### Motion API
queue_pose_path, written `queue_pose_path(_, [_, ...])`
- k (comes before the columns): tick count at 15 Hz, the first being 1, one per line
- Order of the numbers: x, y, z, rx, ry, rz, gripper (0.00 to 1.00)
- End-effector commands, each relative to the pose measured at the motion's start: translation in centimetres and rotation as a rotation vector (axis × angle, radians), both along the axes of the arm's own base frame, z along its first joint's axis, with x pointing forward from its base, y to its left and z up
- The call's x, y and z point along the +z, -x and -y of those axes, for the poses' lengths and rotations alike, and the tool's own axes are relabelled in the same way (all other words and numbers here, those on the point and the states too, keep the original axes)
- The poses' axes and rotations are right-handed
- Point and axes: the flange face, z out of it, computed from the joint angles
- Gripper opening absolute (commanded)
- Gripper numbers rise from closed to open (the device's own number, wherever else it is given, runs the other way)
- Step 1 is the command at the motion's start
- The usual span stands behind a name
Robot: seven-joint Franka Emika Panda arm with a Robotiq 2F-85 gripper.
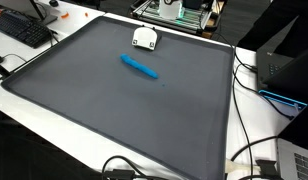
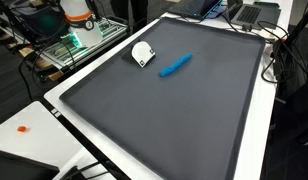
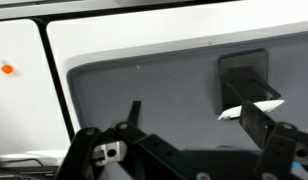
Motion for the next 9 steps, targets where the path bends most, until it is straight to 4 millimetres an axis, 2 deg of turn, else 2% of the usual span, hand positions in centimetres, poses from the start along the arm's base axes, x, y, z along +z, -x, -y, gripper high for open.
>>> queue_pose_path(1, [-1.8, -2.5, -3.6, -0.122, -0.104, -0.087, 1.00])
queue_pose_path(5, [-3.8, -4.6, -7.2, -0.331, -0.153, -0.133, 1.00])
queue_pose_path(9, [-5.8, -5.9, -9.5, -0.530, -0.206, -0.201, 1.00])
